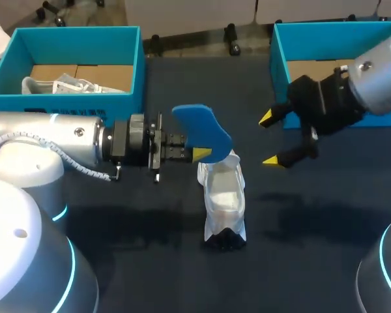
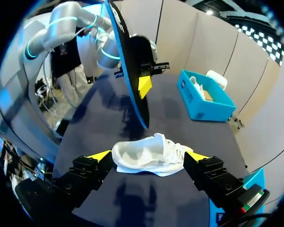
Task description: Take the shoe out of the shoebox, open the shoe tongue, remove and reinsert the insole, then place the shoe into the shoebox
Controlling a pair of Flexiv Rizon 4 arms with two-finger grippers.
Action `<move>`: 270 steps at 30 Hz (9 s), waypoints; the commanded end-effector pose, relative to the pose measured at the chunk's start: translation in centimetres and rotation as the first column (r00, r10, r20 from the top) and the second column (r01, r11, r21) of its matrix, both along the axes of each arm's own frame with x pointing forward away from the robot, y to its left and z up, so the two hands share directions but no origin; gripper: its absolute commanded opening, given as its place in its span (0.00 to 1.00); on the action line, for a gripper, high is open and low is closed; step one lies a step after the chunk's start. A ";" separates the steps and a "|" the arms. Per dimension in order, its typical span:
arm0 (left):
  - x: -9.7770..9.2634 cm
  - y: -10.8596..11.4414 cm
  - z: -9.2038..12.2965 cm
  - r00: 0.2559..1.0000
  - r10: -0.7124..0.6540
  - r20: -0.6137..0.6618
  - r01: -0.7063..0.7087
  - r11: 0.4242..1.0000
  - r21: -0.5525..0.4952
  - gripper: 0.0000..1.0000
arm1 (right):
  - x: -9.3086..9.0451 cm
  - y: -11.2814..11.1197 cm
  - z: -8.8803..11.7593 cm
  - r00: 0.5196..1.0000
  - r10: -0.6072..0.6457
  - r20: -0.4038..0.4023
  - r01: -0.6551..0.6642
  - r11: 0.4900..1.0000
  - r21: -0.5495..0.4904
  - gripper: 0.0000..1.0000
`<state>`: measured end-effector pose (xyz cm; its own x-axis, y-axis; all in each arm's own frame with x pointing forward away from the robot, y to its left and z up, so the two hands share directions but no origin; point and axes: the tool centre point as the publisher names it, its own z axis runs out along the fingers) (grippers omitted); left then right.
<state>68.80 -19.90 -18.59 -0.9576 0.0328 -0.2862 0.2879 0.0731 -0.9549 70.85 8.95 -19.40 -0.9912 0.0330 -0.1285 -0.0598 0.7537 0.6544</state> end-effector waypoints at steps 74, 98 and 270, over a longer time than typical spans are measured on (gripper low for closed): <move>-2.4 0.7 -6.1 0.992 0.113 -0.062 -0.111 0.993 0.039 0.00 | 2.2 2.2 -8.3 0.993 0.027 -0.112 -0.037 0.996 -0.087 1.00; -2.5 1.8 -6.5 0.989 0.129 -0.069 -0.127 0.991 0.030 0.00 | 0.3 3.1 -9.7 0.996 0.044 -0.077 -0.053 0.990 -0.129 1.00; 2.1 -3.4 -15.5 0.982 0.050 0.182 -0.069 0.993 0.096 0.32 | 0.2 3.0 -9.8 0.996 0.038 -0.079 -0.048 0.990 -0.130 1.00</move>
<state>71.23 -23.25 -34.34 -0.8926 0.0207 -0.4504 0.4463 0.1825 -0.8761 71.09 11.86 -29.07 -0.9984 -0.0233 -0.0519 -0.0481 0.8313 0.5538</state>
